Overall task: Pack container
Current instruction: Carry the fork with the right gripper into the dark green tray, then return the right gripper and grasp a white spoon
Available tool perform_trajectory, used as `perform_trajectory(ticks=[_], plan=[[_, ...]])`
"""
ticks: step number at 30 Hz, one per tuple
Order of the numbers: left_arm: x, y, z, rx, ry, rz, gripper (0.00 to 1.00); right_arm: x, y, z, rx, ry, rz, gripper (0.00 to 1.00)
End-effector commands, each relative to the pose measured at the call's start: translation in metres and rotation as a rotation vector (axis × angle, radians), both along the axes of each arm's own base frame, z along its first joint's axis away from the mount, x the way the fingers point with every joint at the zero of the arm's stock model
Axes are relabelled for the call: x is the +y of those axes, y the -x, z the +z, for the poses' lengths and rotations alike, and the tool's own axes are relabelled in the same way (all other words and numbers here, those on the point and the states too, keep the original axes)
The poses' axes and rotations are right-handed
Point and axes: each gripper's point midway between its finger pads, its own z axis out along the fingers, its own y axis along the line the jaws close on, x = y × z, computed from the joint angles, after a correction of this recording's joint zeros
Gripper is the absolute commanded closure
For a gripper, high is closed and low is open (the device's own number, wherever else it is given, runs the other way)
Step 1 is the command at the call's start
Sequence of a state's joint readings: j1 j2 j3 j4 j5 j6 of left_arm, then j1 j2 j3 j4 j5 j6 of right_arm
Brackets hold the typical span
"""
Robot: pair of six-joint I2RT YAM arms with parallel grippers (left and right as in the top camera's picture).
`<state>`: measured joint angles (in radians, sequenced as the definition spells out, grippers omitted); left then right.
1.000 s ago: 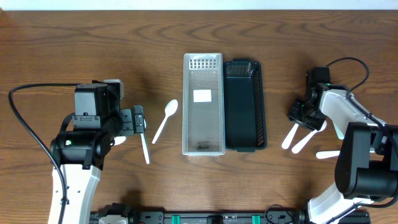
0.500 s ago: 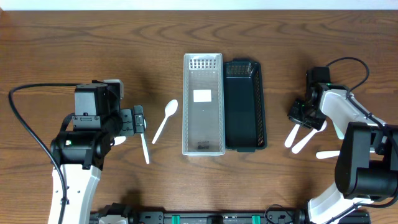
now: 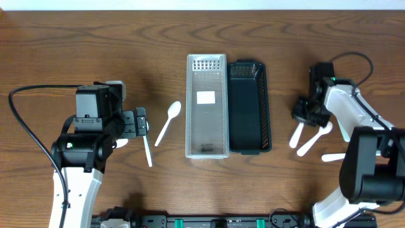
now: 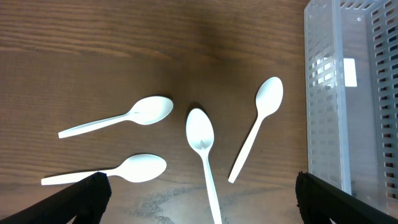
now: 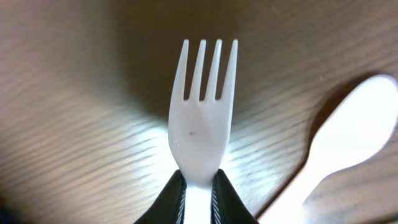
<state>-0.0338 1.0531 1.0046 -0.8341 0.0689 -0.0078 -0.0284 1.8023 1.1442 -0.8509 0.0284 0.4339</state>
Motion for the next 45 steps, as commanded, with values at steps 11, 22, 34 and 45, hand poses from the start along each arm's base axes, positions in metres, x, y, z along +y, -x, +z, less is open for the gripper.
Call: perform_trajectory(ticks=[11, 22, 34, 45], plan=[[0.000, -0.002, 0.006, -0.012, 0.011, 0.010, 0.03, 0.136, -0.035, 0.138, -0.345, -0.041, 0.451, 0.96], [0.000, -0.002, 0.006, -0.012, 0.011, 0.010, 0.03, 0.180, -0.029, 0.077, -0.209, -0.018, 0.562, 0.81], [0.000, -0.002, 0.006, -0.012, 0.011, 0.010, 0.03, 0.138, -0.051, 0.177, -0.421, 0.074, 0.431, 0.49], [0.000, 0.001, 0.004, 0.003, 0.010, 0.010, 0.03, -0.020, 0.001, 0.180, -0.244, 0.114, -0.122, 0.31]])
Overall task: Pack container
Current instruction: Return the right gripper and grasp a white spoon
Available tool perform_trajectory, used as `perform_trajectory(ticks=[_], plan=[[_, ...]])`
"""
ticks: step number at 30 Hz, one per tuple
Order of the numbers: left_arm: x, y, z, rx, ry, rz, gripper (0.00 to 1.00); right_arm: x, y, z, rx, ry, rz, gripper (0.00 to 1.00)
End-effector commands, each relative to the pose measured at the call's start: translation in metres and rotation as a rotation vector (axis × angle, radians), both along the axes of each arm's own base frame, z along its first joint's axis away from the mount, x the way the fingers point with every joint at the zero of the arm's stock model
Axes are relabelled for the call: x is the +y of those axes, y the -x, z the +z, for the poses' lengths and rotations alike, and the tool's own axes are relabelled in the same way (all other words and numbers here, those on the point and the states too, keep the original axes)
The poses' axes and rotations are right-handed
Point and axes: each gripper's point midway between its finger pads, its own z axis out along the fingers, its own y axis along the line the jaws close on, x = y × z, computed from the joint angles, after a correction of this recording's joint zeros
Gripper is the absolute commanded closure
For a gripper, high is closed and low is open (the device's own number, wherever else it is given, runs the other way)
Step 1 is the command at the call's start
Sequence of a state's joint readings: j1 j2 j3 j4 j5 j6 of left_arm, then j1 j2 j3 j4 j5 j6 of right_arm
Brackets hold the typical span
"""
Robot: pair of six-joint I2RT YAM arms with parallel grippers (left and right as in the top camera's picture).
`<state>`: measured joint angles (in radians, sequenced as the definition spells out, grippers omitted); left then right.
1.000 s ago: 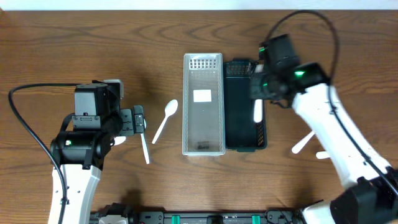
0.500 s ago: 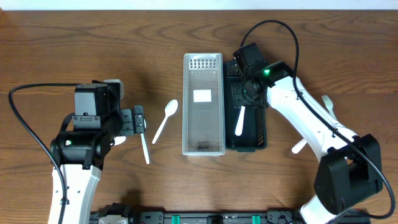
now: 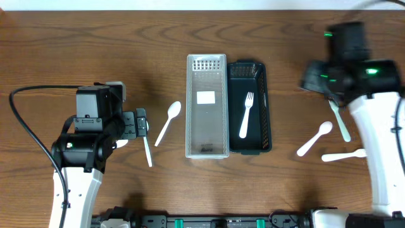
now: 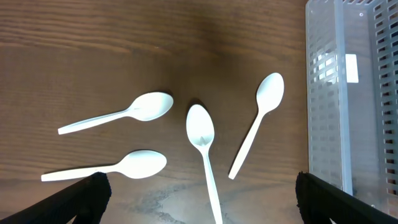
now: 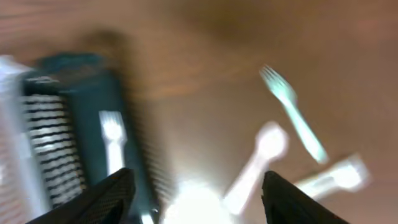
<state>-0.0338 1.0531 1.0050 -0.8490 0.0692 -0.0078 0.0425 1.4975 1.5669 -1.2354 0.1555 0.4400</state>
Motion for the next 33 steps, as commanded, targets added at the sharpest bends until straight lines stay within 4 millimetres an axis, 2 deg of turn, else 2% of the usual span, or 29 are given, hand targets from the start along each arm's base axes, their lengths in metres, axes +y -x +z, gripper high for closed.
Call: perform_trajectory(ticks=[1, 7, 12, 22, 26, 33], plan=[[0.000, -0.002, 0.006, -0.012, 0.010, 0.010, 0.03, -0.028, 0.018, -0.036, 0.118, -0.047, -0.189, 0.30], [0.000, -0.002, 0.006, -0.011, 0.010, 0.010, 0.03, -0.045, 0.041, -0.111, 0.216, -0.089, -0.296, 0.22], [0.000, -0.002, 0.005, -0.009, 0.010, 0.010, 0.03, -0.052, 0.048, -0.156, 0.222, -0.091, -0.320, 0.22], [0.000, 0.000, 0.004, 0.000, 0.009, 0.010, 0.02, -0.072, 0.038, -0.199, 0.250, -0.090, -0.349, 0.19], [0.000, 0.000, 0.004, 0.000, 0.009, 0.010, 0.03, -0.075, 0.036, -0.215, 0.277, -0.090, -0.348, 0.19], [0.000, 0.000, 0.004, 0.001, 0.009, 0.010, 0.03, -0.078, 0.032, -0.231, 0.289, -0.089, -0.347, 0.18]])
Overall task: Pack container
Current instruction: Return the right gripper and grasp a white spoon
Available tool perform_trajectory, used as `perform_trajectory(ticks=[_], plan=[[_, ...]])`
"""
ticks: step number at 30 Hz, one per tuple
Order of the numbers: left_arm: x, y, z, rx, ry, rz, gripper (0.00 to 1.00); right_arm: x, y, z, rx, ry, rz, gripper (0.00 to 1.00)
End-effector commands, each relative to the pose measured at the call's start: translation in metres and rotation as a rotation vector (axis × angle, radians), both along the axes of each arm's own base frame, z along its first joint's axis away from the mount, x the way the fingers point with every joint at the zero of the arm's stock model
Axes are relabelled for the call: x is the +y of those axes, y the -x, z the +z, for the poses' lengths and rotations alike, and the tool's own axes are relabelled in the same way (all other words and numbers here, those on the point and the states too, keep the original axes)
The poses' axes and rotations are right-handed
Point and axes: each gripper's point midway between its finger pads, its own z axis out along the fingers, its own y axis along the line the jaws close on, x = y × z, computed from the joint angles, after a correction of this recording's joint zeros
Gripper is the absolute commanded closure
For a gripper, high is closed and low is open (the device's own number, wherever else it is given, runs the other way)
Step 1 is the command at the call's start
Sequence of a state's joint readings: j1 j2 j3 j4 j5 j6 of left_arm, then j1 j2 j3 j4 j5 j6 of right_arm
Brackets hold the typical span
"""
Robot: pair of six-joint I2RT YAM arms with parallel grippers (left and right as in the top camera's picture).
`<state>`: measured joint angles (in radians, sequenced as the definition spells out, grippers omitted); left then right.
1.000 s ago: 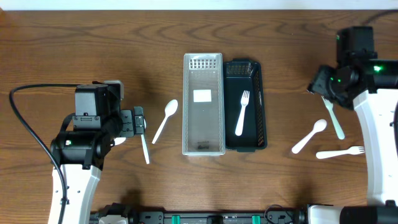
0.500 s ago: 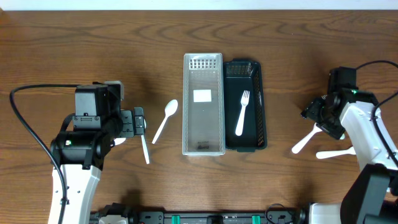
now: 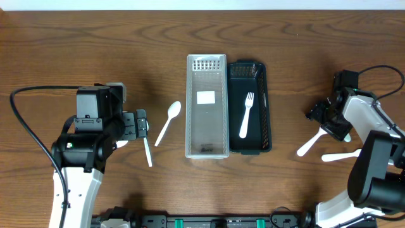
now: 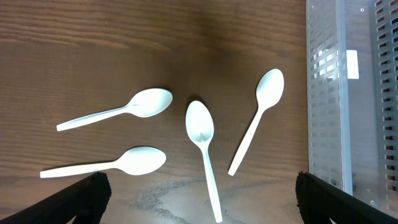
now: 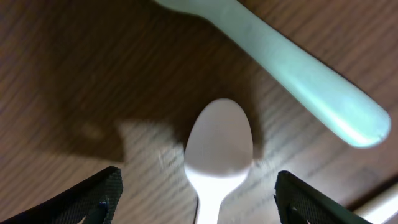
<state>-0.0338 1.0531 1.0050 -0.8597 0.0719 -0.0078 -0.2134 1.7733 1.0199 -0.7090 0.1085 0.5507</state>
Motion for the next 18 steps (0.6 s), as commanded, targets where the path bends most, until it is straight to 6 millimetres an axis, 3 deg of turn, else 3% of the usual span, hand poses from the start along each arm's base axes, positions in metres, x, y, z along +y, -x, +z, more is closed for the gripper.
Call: perform_trajectory(ticks=[1, 13, 15, 18], plan=[[0.000, -0.002, 0.005, -0.010, 0.007, 0.012, 0.03, -0.005, 0.002, -0.007, 0.014, 0.006, 0.002, 0.18], [0.000, -0.001, 0.005, -0.006, 0.007, 0.012, 0.03, -0.012, 0.011, -0.030, 0.078, -0.011, -0.006, 0.19], [0.000, 0.000, 0.004, -0.003, 0.007, 0.012, 0.03, -0.011, 0.011, -0.030, 0.081, -0.014, -0.006, 0.25], [0.000, 0.000, 0.004, 0.001, 0.007, 0.012, 0.03, -0.011, 0.012, -0.030, 0.084, -0.015, -0.006, 0.42]])
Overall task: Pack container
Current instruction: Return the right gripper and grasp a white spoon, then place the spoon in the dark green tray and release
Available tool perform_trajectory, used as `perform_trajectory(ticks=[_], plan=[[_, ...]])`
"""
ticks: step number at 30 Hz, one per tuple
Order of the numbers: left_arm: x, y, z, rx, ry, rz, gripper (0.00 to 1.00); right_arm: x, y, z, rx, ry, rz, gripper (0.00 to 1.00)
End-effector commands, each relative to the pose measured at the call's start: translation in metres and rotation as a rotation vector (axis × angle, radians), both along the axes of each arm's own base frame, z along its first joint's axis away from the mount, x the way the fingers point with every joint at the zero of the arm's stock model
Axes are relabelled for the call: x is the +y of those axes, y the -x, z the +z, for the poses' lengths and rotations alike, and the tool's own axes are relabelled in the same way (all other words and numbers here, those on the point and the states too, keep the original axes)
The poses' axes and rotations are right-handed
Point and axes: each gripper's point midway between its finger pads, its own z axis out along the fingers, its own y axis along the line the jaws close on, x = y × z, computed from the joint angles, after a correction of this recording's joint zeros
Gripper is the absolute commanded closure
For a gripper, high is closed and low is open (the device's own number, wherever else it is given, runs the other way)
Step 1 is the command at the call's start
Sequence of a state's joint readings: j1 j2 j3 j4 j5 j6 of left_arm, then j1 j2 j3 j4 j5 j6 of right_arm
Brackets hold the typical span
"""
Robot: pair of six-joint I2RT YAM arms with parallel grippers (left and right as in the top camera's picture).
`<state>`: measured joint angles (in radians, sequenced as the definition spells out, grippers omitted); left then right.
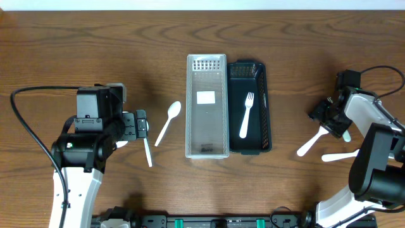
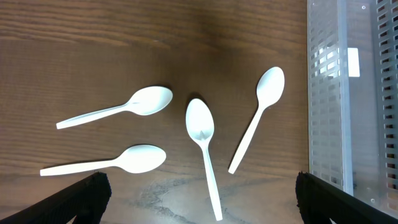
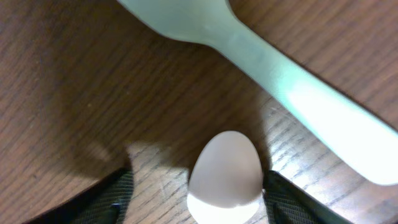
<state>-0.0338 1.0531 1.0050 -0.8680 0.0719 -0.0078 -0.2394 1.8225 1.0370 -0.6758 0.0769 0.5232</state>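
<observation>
A white spoon (image 3: 225, 180) lies on the table at the far right, its bowl between the fingers of my open right gripper (image 3: 198, 202), seen from above as right gripper (image 1: 324, 125). A white fork (image 1: 245, 115) lies in the dark container (image 1: 264, 107), which stands against the clear container (image 1: 191, 107). My left gripper (image 2: 199, 202) hangs open above several white spoons; among them are a middle spoon (image 2: 204, 149) and a spoon nearest the clear container (image 2: 257, 118).
A pale fork's handle (image 3: 292, 87) lies just beyond the spoon at my right gripper. Another white utensil (image 1: 342, 156) rests nearer the front right. The clear container's wall (image 2: 323, 106) is at the right of the left wrist view.
My right gripper sits closer over the spoon's bowl, and its fingers stand a little nearer together. The left arm and the spoons below it have not moved.
My right gripper was shut on a white fork at the table's right. Then the fork lay in the dark container and the gripper was open, farther back on the right. It then stood open over a spoon at the right, and now straddles that spoon's bowl.
</observation>
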Motion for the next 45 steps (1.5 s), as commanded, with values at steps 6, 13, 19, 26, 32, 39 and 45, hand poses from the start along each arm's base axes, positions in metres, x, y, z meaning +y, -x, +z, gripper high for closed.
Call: perform_trajectory(ticks=[6, 13, 19, 26, 32, 39, 45], plan=[[0.000, -0.001, 0.005, -0.007, 0.007, 0.012, 0.03, -0.006, 0.021, -0.019, 0.094, 0.013, -0.009, 0.51], [0.000, -0.001, 0.005, -0.008, 0.007, 0.012, 0.03, -0.006, 0.021, -0.019, 0.094, 0.013, -0.010, 0.59], [0.000, -0.001, 0.005, -0.008, 0.007, 0.012, 0.03, -0.006, 0.021, -0.019, 0.094, 0.012, -0.010, 0.75], [0.000, -0.001, 0.005, -0.008, 0.007, 0.012, 0.03, -0.005, 0.017, -0.004, 0.079, 0.012, -0.006, 0.88], [0.000, -0.001, 0.005, -0.008, 0.007, 0.012, 0.03, 0.005, -0.007, 0.054, -0.013, 0.038, 0.071, 0.89], [0.000, -0.001, 0.005, -0.008, 0.007, 0.012, 0.03, 0.073, -0.047, 0.164, -0.297, 0.017, 0.284, 0.88], [0.000, -0.001, 0.005, -0.008, 0.007, 0.012, 0.03, 0.155, -0.053, 0.201, -0.417, -0.032, 0.492, 0.87]])
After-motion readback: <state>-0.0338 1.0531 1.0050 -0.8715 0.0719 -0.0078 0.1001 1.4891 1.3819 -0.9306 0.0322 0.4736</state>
